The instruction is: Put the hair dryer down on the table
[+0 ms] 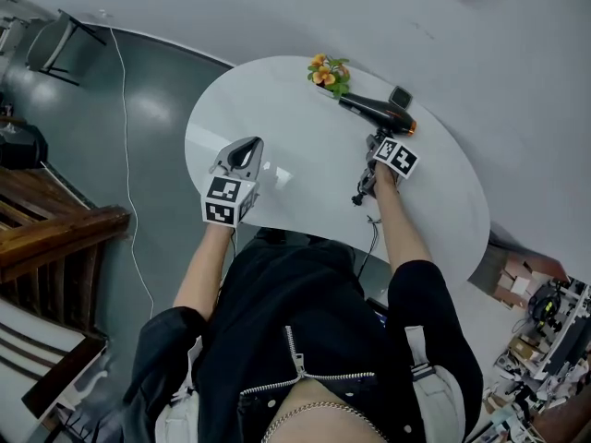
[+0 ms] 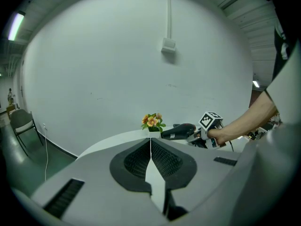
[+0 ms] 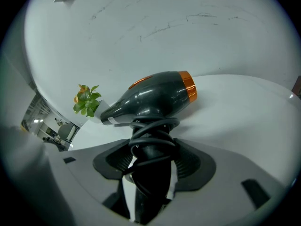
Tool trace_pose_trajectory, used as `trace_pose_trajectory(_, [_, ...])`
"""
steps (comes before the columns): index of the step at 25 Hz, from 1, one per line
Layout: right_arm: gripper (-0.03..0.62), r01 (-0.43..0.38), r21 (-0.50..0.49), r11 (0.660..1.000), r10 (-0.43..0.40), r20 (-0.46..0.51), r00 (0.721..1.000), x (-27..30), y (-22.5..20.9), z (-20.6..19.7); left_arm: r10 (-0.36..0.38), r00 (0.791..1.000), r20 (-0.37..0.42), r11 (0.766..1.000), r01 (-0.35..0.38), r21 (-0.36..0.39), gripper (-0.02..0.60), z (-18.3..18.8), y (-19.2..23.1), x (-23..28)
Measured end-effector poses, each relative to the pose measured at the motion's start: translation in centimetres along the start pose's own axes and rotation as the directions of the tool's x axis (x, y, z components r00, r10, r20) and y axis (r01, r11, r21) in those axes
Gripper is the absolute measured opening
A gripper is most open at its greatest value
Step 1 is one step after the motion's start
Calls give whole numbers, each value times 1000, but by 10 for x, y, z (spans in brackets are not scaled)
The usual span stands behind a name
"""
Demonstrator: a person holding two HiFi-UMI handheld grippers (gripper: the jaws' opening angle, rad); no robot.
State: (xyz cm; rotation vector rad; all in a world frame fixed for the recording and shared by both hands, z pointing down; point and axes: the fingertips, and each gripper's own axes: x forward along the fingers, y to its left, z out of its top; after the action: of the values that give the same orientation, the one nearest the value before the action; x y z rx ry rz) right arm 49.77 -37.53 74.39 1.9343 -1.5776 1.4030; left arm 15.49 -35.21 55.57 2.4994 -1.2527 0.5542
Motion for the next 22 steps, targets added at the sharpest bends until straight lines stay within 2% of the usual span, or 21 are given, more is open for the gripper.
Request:
trace_pose_trajectory(12, [275,40,-109,993,-43,-27,999,4,-2,-17,-22,1000,-13,1000,22,5,21,-5,0,1])
trace_pose_trajectory(17, [281,84,-153,985,-88,-24,996,-1,-4,-17,-38,999,-8,999,38,11,21,-3,-3,4])
trace_pose_trajectory(22, [291,76,-140,987,-77,-3,997,-14,-4,-20,-63,998,3,998,63,20,21,2,-8,6])
